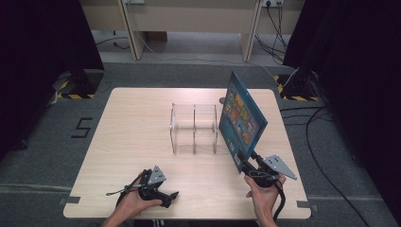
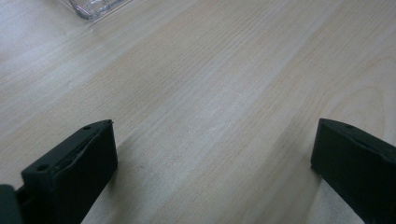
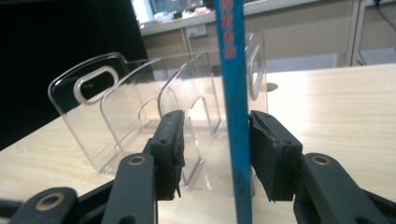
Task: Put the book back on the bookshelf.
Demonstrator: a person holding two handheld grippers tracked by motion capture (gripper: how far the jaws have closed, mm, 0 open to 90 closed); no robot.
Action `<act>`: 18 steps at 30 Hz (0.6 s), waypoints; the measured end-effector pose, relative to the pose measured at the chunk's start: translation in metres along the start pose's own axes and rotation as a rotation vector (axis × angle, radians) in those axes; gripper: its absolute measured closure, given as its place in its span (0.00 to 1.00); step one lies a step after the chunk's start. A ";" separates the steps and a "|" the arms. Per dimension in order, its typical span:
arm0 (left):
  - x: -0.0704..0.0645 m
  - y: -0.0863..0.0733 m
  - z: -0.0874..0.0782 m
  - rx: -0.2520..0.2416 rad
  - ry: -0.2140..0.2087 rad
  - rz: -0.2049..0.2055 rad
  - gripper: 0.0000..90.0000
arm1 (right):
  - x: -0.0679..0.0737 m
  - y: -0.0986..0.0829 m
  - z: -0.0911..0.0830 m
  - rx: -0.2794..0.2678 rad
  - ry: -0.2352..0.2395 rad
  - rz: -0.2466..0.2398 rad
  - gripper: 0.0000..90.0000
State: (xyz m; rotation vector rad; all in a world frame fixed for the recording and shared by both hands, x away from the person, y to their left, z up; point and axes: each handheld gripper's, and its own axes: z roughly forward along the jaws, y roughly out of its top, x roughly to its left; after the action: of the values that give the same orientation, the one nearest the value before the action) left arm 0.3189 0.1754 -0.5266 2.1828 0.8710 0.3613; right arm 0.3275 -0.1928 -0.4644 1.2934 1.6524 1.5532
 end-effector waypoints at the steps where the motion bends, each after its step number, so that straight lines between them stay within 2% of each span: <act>1: 0.000 0.000 0.000 0.000 0.000 0.000 0.00 | 0.000 -0.001 -0.001 0.005 0.000 0.001 0.62; 8: 0.000 0.000 0.000 0.000 0.000 0.000 0.00 | -0.001 -0.008 -0.005 0.051 -0.007 0.029 0.63; 12: 0.000 0.000 0.000 0.000 0.000 0.000 0.00 | -0.004 -0.009 -0.008 0.064 0.000 0.036 0.67; 15: 0.000 0.000 0.000 0.000 0.000 0.001 0.00 | -0.008 -0.011 -0.010 0.069 0.006 0.060 0.73; 18: 0.000 0.000 0.000 0.000 0.000 0.000 0.00 | -0.012 -0.012 -0.010 0.063 0.018 0.112 0.79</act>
State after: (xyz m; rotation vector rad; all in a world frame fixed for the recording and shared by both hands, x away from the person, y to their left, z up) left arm 0.3189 0.1755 -0.5266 2.1831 0.8706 0.3616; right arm 0.3201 -0.2064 -0.4767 1.4307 1.6776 1.5937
